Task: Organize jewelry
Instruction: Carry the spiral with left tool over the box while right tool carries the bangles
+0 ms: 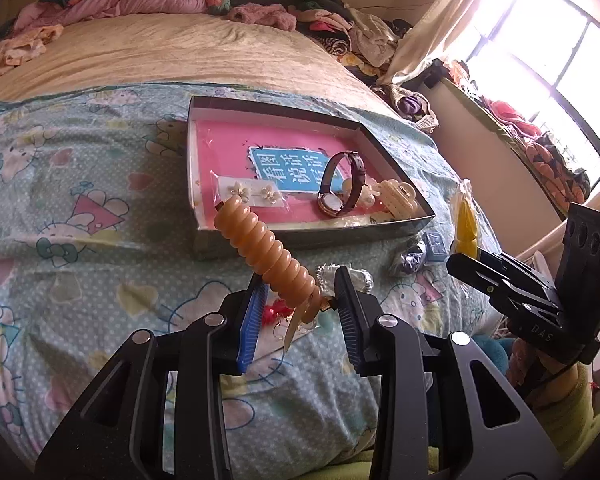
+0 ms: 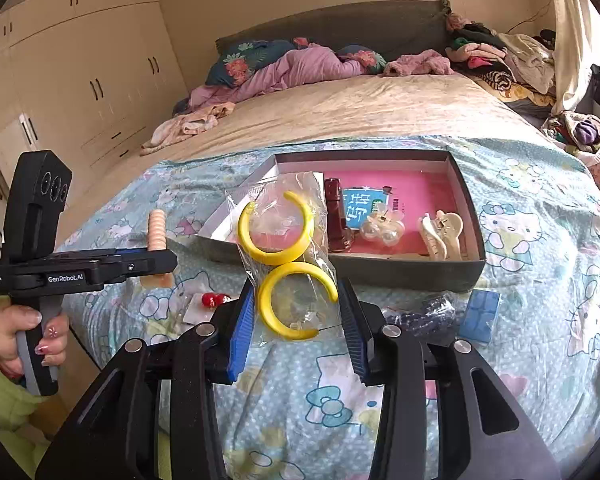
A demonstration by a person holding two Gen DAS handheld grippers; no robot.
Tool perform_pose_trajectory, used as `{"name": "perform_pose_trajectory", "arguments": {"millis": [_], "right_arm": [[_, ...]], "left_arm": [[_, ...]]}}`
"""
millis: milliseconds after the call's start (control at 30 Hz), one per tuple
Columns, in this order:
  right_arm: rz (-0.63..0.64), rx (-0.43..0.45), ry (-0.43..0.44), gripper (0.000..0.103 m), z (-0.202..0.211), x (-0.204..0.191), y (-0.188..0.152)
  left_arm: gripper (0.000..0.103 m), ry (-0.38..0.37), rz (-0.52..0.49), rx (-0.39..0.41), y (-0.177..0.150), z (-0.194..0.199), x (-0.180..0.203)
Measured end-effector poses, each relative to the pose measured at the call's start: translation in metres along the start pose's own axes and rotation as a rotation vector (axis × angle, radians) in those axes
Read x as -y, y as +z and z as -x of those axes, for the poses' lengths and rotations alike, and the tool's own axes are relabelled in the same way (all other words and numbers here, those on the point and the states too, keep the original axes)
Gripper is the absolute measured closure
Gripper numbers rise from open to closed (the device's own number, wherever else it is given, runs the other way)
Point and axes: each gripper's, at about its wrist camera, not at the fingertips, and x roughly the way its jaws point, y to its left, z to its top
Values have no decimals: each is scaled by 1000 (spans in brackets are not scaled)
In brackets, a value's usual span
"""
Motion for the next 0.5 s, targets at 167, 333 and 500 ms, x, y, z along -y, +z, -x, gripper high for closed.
{"name": "perform_pose_trajectory", "arguments": {"millis": [167,333,500], "right_arm": [[-14,29,-24,65,8,8,2],[-22,57,-51,65,15,17,8],[-43,82,-69,65,20,28,16]], "left_arm": [[76,3,-27,12,13,-8,7],[76,7,-44,23,25,-17,12],[76,5,-59,31,36,-25,17]]}}
